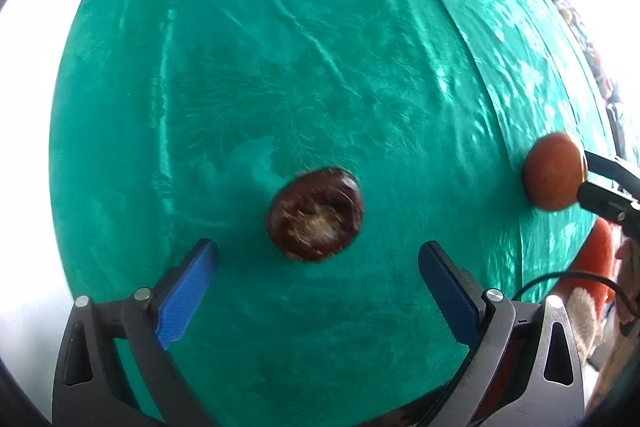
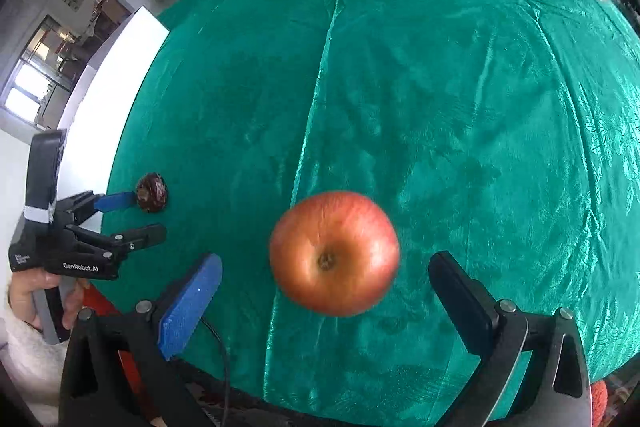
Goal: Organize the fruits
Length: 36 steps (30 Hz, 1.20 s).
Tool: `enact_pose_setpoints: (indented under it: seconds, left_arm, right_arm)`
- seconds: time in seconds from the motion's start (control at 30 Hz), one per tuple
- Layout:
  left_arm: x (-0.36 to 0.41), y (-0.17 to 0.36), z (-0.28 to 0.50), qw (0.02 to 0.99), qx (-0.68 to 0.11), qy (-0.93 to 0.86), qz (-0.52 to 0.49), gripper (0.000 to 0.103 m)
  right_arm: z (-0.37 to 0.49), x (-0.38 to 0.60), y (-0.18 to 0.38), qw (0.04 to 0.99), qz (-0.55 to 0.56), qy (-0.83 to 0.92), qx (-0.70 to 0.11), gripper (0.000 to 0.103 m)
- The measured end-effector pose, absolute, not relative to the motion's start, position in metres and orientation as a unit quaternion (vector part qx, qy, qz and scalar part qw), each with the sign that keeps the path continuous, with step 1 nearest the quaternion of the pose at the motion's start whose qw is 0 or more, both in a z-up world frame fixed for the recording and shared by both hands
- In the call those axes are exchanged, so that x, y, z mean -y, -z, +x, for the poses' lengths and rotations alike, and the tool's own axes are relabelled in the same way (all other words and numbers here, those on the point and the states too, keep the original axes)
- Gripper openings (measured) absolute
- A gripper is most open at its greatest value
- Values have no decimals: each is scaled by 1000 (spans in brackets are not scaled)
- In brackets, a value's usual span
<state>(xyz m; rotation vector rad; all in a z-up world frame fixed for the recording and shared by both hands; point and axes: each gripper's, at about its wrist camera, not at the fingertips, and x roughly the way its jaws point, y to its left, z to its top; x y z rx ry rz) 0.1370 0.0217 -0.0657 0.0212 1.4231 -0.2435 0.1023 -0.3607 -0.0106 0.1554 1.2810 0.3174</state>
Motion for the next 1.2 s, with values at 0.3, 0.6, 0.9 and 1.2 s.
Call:
enact_pose_setpoints:
  seconds: [0.3, 0.6, 0.9, 1.2]
  left_arm:
    - [-14, 66, 155, 716, -687, 119, 24, 100]
    - [-4, 65, 184, 733, -672, 82, 74, 67]
    - [-18, 48, 185, 757, -647, 74, 52, 44]
    - [-30, 54, 182, 746, -660, 81, 33, 60]
  right_arm:
    - [139, 327, 18, 725, 11, -166, -669, 102]
    - [149, 314, 25, 707, -20, -156, -689, 86]
    - [150, 326, 27, 709, -6, -157, -688, 68]
    - [151, 302, 32, 695, -76, -150, -699, 71]
